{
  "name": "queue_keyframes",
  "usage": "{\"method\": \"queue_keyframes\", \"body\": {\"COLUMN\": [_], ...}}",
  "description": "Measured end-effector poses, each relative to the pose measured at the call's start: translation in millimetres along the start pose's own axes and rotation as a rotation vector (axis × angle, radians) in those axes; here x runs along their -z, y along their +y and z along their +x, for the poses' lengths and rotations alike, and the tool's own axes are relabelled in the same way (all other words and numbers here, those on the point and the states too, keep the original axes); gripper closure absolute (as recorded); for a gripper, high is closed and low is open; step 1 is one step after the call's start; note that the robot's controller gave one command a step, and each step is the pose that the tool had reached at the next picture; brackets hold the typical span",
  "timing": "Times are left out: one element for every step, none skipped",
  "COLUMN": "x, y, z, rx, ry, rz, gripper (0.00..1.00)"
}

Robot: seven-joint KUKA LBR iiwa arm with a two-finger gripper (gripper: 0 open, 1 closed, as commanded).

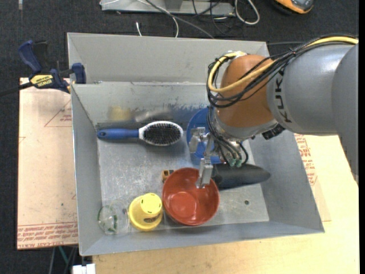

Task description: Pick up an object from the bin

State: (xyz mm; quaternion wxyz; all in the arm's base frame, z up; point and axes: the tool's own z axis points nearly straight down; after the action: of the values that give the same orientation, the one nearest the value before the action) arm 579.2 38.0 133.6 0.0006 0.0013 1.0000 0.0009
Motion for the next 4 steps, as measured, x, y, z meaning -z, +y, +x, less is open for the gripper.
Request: {"method": "queue_keyframes", "body": {"x": [0.0,-66.8,-60.8,-60.7], "y": [0.0,20.9,22.9,22.9], "z": [0.0,30.2,21.6,21.6], "rx": [0.000,0.097,0.140,0.140], "ry": [0.000,0.005,-0.011,-0.011], "rz": [0.000,-0.002,-0.001,-0.001], "gripper": [0.00,0.00,1.00,1.00]}}
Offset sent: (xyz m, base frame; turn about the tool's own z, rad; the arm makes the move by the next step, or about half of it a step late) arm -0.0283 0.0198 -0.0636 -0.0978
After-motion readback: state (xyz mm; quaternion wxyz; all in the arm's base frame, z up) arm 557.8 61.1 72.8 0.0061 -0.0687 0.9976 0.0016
